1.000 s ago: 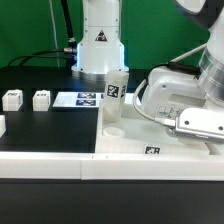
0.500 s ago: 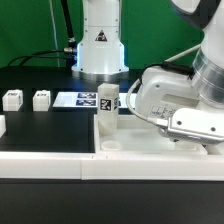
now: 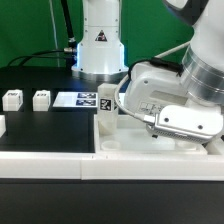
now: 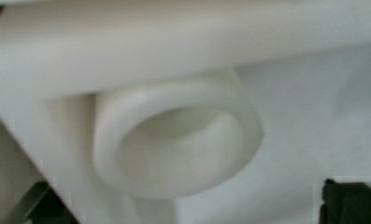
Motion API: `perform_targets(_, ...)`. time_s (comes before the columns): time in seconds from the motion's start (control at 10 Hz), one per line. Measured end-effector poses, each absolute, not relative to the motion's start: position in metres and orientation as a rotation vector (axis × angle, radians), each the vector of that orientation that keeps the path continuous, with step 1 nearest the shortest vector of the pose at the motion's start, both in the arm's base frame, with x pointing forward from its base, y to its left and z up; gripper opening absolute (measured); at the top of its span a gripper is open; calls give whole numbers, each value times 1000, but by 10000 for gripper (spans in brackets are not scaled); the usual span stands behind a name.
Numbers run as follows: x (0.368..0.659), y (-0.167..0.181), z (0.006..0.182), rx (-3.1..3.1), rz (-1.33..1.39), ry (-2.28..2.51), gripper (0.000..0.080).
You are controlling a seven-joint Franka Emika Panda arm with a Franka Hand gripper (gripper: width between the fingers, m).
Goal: Assemble square table
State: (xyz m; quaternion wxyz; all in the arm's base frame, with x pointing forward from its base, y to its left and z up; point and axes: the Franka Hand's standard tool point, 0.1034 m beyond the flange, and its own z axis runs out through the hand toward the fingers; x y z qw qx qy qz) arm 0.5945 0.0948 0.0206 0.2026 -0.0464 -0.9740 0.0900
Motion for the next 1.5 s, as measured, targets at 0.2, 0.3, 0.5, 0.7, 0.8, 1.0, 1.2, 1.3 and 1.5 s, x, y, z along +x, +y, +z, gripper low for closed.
perform_targets(0.2, 595, 94, 21, -130, 251, -2719, 648)
perform_targets(0.3, 595, 94, 20, -130, 251, -2719, 649)
perform_targets(0.5, 595, 94, 20, -131, 251, -2719, 649)
perform_targets(0.7, 601, 94, 43, -159, 286, -2725, 649)
perform_targets(0.8, 609, 92, 69, -171, 302, -2750, 649)
perform_targets(1.0, 619, 78, 116, -240, 349, -2784, 649)
perform_targets(1.2, 623, 30, 155, -330, 395, -2801, 649)
perform_targets(1.3, 616, 5, 161, -424, 421, -2788, 649)
perform_targets(1.5, 592, -53, 152, -596, 459, -2736, 649)
